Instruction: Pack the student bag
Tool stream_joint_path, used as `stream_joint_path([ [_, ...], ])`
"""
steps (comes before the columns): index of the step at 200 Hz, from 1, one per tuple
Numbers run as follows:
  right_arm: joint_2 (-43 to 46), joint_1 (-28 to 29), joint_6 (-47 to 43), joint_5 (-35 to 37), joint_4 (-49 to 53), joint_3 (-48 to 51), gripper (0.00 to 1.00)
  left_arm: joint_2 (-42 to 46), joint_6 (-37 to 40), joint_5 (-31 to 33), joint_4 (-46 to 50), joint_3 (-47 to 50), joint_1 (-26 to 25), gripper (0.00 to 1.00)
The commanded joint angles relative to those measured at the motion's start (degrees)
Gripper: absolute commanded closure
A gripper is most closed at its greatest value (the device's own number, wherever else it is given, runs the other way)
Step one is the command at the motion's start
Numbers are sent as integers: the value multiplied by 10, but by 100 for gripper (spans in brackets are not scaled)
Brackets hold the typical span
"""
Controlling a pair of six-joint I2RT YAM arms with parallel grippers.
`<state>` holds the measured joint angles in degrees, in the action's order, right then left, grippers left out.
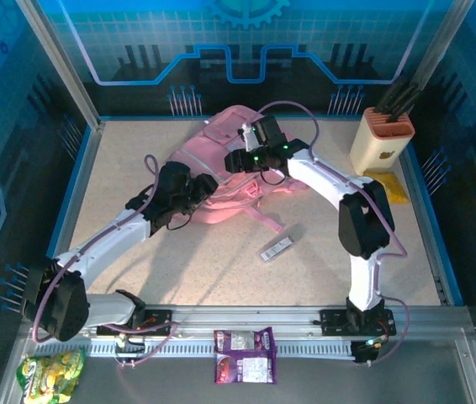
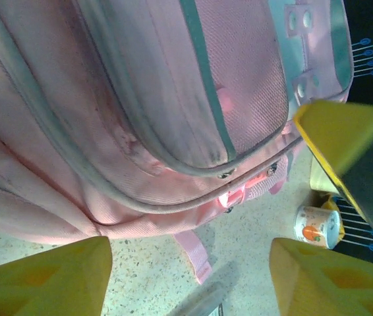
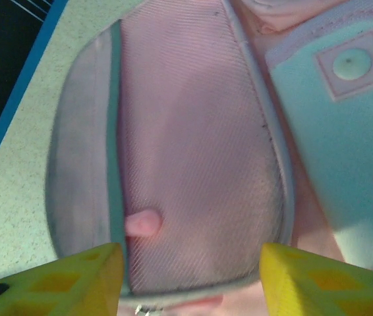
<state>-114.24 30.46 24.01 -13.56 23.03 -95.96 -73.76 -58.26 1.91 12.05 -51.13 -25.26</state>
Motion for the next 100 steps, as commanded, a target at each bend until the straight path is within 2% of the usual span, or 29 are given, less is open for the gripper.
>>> stream_joint_path([
  [1, -36, -7, 4, 4, 54, -38, 43, -19, 38, 79, 33, -46, -17, 31],
  [22, -56, -10, 3, -5, 58, -50, 44, -39, 58, 102, 50, -69, -27, 25],
  [37, -66, -8, 4, -17, 52, -50, 49, -50, 69, 115, 53, -79, -32, 20],
  [56, -70, -7, 1, -9, 57, -50, 50, -60, 74, 123, 65, -88, -35, 13],
  [76, -53, -10, -11, 28, 70, -38, 42, -56, 78, 142, 82, -88, -39, 7],
  [100, -21, -14, -16, 55, 56, -9, 41, -53, 74, 153, 80, -76, -39, 4],
])
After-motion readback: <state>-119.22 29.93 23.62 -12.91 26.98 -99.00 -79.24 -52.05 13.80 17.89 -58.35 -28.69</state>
